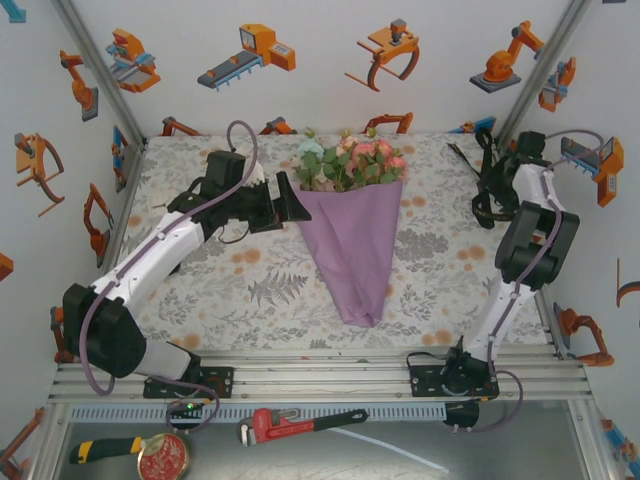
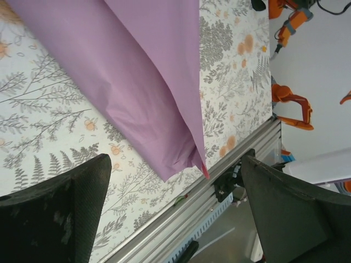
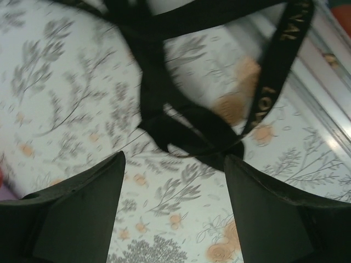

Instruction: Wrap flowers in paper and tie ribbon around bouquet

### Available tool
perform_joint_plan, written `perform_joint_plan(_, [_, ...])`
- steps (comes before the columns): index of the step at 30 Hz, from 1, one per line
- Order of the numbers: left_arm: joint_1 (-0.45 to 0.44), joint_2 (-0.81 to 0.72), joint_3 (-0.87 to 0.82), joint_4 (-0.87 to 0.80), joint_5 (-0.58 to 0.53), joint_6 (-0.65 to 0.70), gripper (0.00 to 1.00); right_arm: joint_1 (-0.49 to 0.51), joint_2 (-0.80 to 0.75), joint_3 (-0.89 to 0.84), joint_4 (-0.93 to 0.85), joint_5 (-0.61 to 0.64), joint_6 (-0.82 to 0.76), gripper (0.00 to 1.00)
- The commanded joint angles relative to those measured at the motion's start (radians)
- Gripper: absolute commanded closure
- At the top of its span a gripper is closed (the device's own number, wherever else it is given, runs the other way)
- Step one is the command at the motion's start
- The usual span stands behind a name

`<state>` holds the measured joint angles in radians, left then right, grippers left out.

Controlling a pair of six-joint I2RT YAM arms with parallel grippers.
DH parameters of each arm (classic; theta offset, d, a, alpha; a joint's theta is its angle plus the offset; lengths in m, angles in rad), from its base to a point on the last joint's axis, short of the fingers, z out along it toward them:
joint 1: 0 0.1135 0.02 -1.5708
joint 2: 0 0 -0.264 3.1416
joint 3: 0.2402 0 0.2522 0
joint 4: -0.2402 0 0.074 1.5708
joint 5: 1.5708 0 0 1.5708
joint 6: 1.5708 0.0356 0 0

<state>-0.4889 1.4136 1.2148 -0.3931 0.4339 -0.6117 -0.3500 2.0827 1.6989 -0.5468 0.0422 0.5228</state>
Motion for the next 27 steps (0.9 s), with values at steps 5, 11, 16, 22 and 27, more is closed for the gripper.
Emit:
perform_joint_plan(5, [0.018,-0.071,-0.042,-0.065,-0.087,0.020,0.06,-0.085,0.112,0.110,-0.098,-0.039,0.129,0.37])
perform_joint_plan(11, [0.029,-0.051,-0.039,-0.058,-0.087,-0.006,0.06,-0.090,0.188,0.139,-0.106,-0.076,0.157,0.50])
perform_joint_plan(16, [0.029,-0.033,-0.034,-0.051,-0.077,-0.021,0.06,-0.090,0.189,0.133,-0.104,-0.085,0.156,0.62])
perform_joint_plan(22, [0.030,-0.033,-0.061,-0.018,-0.075,-0.037,0.06,-0.090,0.153,0.107,-0.128,-0.098,0.124,0.61])
perform_joint_plan(27, [0.030,-0.028,-0.059,-0.021,-0.073,-0.038,0.06,-0.078,0.100,-0.007,-0.097,-0.085,0.133,0.40])
